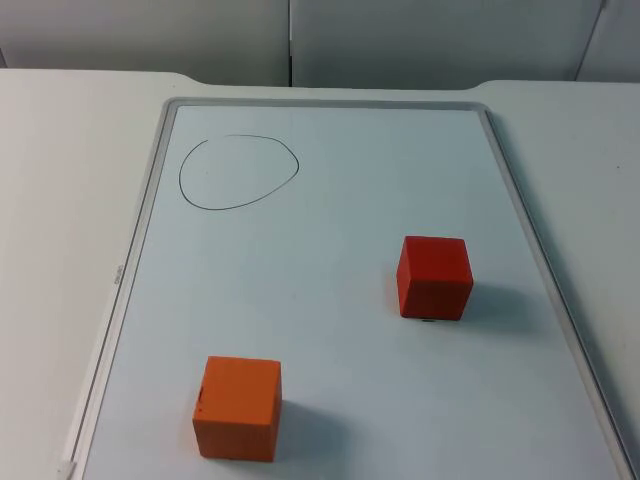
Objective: Pick up one cube with the left hand and another cube with the right hand. First place the cube in the right hand at the target position, then stack the cube in the left hand on top.
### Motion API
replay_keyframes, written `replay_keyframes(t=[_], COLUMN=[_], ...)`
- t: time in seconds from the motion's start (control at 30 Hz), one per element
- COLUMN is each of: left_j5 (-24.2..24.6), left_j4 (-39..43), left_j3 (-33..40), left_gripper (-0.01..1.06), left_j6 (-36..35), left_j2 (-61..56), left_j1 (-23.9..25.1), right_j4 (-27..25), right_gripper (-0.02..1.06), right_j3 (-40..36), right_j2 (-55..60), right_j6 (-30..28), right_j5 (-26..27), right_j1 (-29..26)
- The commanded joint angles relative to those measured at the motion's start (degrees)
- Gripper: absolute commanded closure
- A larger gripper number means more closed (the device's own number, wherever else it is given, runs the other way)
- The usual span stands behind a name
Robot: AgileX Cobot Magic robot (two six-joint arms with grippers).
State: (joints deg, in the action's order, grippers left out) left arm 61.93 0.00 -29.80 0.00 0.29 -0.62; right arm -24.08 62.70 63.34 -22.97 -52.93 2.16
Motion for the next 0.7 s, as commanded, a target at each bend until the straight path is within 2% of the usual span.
replay_keyframes(t=[0.0,0.07,0.13,0.17,0.23,0.3,0.33,0.5,0.53,0.67], left_j5=[-0.2,-0.2,-0.2,-0.2,-0.2,-0.2,-0.2,-0.2,-0.2,-0.2], left_j4=[0.0,0.0,0.0,0.0,0.0,0.0,0.0,0.0,0.0,0.0], left_j3=[0.4,0.4,0.4,0.4,0.4,0.4,0.4,0.4,0.4,0.4], left_gripper=[0.00,0.00,0.00,0.00,0.00,0.00,0.00,0.00,0.00,0.00], left_j6=[-0.4,-0.4,-0.4,-0.4,-0.4,-0.4,-0.4,-0.4,-0.4,-0.4], left_j2=[-0.3,-0.3,-0.3,-0.3,-0.3,-0.3,-0.3,-0.3,-0.3,-0.3], left_j1=[0.2,0.2,0.2,0.2,0.2,0.2,0.2,0.2,0.2,0.2], right_j4=[-0.9,0.5,7.9,7.9,15.8,21.3,21.3,28.8,28.8,36.3], right_gripper=[0.06,0.06,0.06,0.06,0.06,0.06,0.06,0.06,0.06,0.06], right_j3=[3.4,4.1,4.9,4.9,4.9,4.9,4.9,4.9,4.9,4.9], right_j2=[7.4,10.2,16.2,16.2,20.8,24.4,24.4,33.3,33.3,39.4], right_j6=[2.4,4.4,13.7,13.7,24.1,32.0,32.0,49.0,49.0,60.9], right_j5=[-0.5,0.0,3.1,3.1,5.9,7.2,7.2,11.5,11.5,13.9], right_j1=[2.2,4.3,11.0,11.0,16.8,21.1,21.1,28.9,28.9,32.6])
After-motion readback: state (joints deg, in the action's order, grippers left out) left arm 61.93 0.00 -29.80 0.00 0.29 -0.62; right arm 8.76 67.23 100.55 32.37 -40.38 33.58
